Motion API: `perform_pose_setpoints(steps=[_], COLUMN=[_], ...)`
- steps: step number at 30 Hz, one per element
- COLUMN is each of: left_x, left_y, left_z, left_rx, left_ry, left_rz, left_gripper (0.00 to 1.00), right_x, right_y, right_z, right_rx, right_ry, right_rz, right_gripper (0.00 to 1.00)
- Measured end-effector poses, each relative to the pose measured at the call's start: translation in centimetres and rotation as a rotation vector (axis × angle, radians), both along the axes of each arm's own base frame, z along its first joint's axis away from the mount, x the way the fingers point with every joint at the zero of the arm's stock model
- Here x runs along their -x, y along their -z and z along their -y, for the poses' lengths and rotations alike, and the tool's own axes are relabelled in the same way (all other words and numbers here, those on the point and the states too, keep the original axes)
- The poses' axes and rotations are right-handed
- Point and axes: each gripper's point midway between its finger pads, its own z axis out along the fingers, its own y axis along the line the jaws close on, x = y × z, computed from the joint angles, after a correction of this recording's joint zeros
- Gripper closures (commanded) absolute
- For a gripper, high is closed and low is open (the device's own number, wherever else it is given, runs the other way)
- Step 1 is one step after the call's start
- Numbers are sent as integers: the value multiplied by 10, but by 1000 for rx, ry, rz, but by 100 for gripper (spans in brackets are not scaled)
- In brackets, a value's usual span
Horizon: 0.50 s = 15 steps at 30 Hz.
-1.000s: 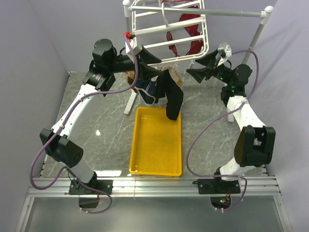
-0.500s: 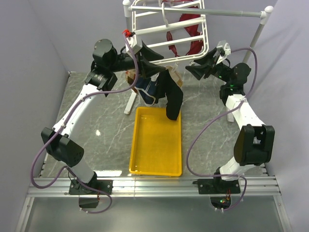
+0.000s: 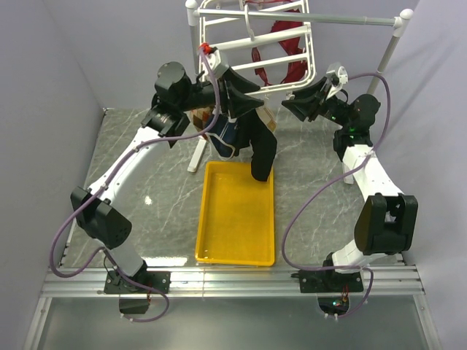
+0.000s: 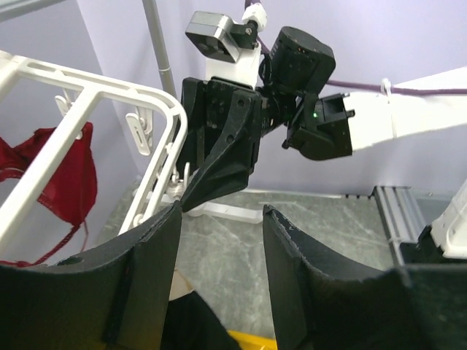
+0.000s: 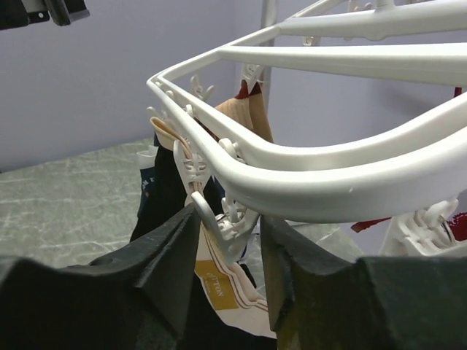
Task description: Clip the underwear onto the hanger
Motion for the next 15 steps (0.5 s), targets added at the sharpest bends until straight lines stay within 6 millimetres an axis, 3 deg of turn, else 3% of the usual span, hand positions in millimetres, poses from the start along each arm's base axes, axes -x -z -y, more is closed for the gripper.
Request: perform_pose_setpoints(steps=[6,10,15], left_x=[8,15,8], left_y=[10,22,30], left_z=[28,45,57], left_rx=[6,-3,5], left_ry=[20,29,-7], left_rz=[-147,-264,-342], left_gripper=[44,43,44], right_x=[11,20,28], right_y=[-6,-13,-16], right_z=[-2,-3,-6], right_rx=[1,7,10], right_ry=[-22,-40,-63], right_rz=[-8,1,-6], right_gripper=[77,81,84])
